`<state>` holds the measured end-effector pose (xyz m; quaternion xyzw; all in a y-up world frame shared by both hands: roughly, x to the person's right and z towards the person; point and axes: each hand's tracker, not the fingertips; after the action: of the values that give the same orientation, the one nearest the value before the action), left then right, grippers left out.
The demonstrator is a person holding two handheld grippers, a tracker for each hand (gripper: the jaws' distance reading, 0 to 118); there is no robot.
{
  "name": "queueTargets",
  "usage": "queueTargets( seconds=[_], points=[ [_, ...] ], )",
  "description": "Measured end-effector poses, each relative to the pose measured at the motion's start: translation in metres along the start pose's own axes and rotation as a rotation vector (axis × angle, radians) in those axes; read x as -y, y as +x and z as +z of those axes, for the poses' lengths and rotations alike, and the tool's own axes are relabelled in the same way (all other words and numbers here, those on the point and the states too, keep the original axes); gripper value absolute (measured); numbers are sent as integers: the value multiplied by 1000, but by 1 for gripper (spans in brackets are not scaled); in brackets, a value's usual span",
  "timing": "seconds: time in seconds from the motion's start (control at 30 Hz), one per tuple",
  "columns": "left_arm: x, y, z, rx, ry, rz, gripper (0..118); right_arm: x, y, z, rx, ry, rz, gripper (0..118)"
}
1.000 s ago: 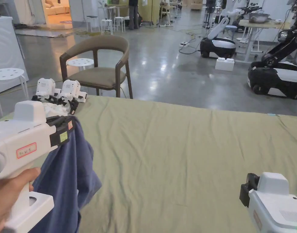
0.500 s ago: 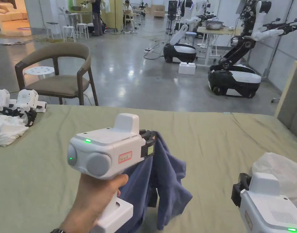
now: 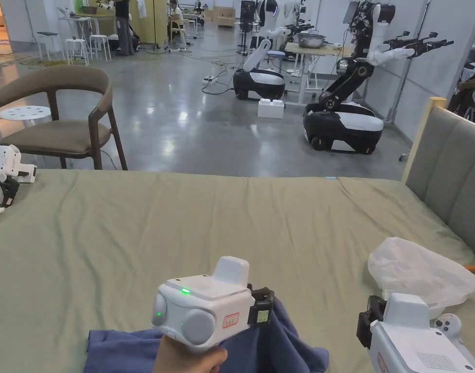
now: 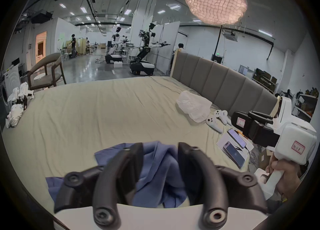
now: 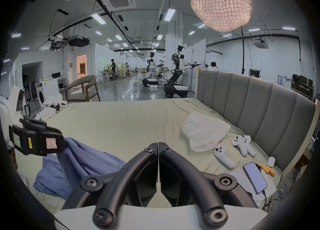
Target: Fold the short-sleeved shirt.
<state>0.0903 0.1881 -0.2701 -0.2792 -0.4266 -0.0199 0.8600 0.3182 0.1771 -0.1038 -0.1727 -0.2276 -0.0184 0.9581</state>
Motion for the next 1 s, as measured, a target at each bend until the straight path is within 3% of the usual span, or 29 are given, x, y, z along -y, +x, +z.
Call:
queueTargets(
  seconds=[0.07,0.1,0.27,0.33,0.47,0.53,0.77,0.87,1.0],
  points=[
    [-1,-8,14,-38,37,-1,65,0,-7,0,-22,2,12,0],
    [-2,-14,21,-61,56,-3,69,0,-11,0,-33,7,17,0],
    [0,-50,66,-193,144,24,68,-9,-36,1,-87,46,31,0],
    [1,-60,86,-276,199,28,60,-15,-47,2,-105,82,28,0],
    [8,-78,120,-468,306,10,12,-31,-72,5,-121,156,29,0],
    [10,-84,133,-527,351,22,0,-39,-81,4,-123,181,26,0],
    [25,-103,168,-681,410,34,0,-53,-100,2,-123,215,15,0],
    [35,-123,169,-673,324,88,0,-53,-103,0,-134,204,19,0],
    [62,-160,157,-588,58,185,0,-46,-102,-1,-143,176,39,0]
  ],
)
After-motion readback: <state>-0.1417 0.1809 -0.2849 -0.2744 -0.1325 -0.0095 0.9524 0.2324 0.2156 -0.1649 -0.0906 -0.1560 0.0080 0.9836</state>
